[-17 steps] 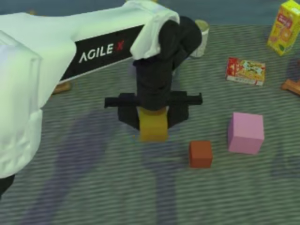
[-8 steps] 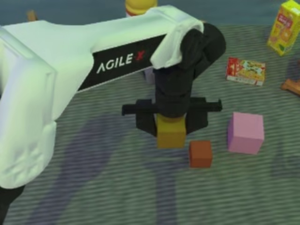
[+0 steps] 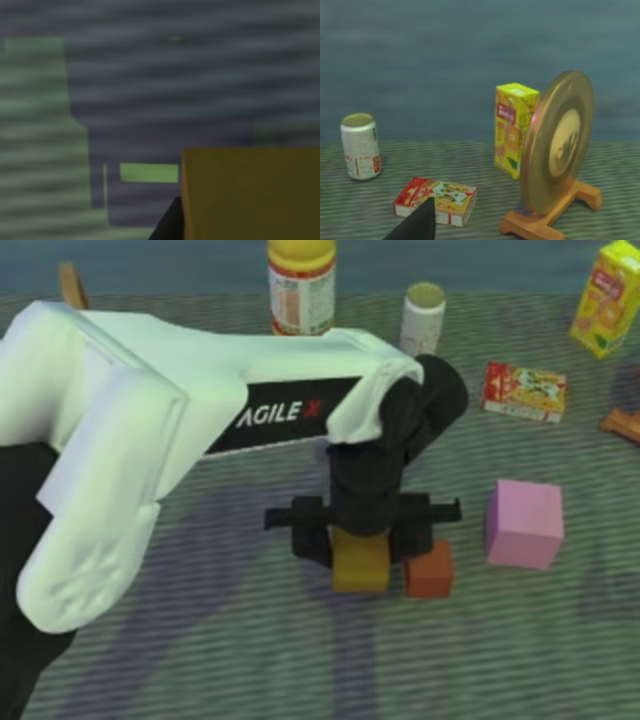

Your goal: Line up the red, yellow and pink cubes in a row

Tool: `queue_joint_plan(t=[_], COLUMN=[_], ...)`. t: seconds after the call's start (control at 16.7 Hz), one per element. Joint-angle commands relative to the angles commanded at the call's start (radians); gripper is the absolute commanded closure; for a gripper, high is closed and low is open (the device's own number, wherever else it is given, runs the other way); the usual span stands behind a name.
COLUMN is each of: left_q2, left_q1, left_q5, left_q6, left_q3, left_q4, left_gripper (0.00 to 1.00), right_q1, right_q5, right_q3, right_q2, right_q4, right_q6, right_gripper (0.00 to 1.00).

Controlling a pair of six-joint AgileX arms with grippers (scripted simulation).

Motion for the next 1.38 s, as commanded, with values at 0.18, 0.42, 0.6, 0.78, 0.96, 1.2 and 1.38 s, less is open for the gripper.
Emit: queue_joint_plan(t=[0.18,0.42,0.6,0.78,0.96,1.2,1.38], left_q2=[0.003,0.003,0.003,0.003,0.003,0.003,0.003], left_q1=[0.0,0.0,0.0,0.0,0.0,0.0,0.0], left_q5=[0.0,0.0,0.0,0.0,0.0,0.0,0.0], left_q6=[0.0,0.0,0.0,0.0,0.0,0.0,0.0], left_q3=[-0.007,-0.007,-0.007,-0.007,-0.007,-0.007,-0.007], left_q4=[0.01,0.01,0.01,0.01,0.01,0.01,0.01], left_gripper=[1.0,0.77,0.55,0.32,0.1,0.0,0.0], right_q1=[0.0,0.0,0.0,0.0,0.0,0.0,0.0], right_q5=[0.0,0.0,0.0,0.0,0.0,0.0,0.0], right_q3=[0.0,0.0,0.0,0.0,0.0,0.0,0.0], right_q2=[0.0,0.0,0.0,0.0,0.0,0.0,0.0], right_q4=[0.0,0.0,0.0,0.0,0.0,0.0,0.0], right_q6=[0.0,0.0,0.0,0.0,0.0,0.0,0.0], right_gripper=[0.0,0.0,0.0,0.0,0.0,0.0,0.0])
